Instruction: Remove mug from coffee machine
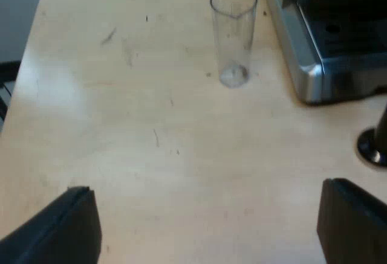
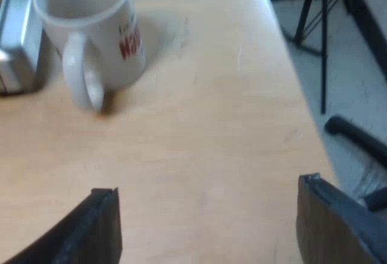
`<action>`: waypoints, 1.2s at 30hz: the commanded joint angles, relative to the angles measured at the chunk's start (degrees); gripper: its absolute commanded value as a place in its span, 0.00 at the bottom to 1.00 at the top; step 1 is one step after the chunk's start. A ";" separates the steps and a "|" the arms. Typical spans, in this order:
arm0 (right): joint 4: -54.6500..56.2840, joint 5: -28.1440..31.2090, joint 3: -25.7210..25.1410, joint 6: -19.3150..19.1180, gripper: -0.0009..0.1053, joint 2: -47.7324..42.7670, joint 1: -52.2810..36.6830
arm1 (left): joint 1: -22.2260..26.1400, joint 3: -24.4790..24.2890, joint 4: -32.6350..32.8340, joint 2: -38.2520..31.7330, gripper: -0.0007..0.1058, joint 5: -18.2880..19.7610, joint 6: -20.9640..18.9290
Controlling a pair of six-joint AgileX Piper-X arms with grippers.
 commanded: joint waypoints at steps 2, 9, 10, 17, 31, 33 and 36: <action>-2.19 -0.53 1.83 0.83 0.60 -2.74 -0.14 | 0.19 3.21 -8.19 -2.15 0.82 -0.43 0.04; -3.67 -0.53 2.97 0.83 0.60 -2.61 -0.14 | 0.19 7.96 -9.35 -2.15 0.82 0.49 0.04; -3.67 -0.53 2.97 0.83 0.60 -2.61 -0.14 | 0.19 8.02 -9.47 -2.15 0.82 0.51 0.04; -3.36 -0.53 2.97 0.83 0.60 -2.61 -0.14 | 0.19 7.99 -9.58 -2.15 0.82 1.12 0.04; -3.37 -0.53 2.97 0.83 0.60 -2.61 -0.14 | 0.19 8.68 -11.07 -2.15 0.82 1.12 0.04; -3.37 -0.53 2.97 0.83 0.60 -2.61 -0.14 | 0.19 8.68 -11.06 -2.15 0.82 1.12 0.04; -3.37 -0.53 2.97 0.83 0.60 -2.61 -0.14 | 0.19 8.68 -11.06 -2.15 0.82 1.12 0.04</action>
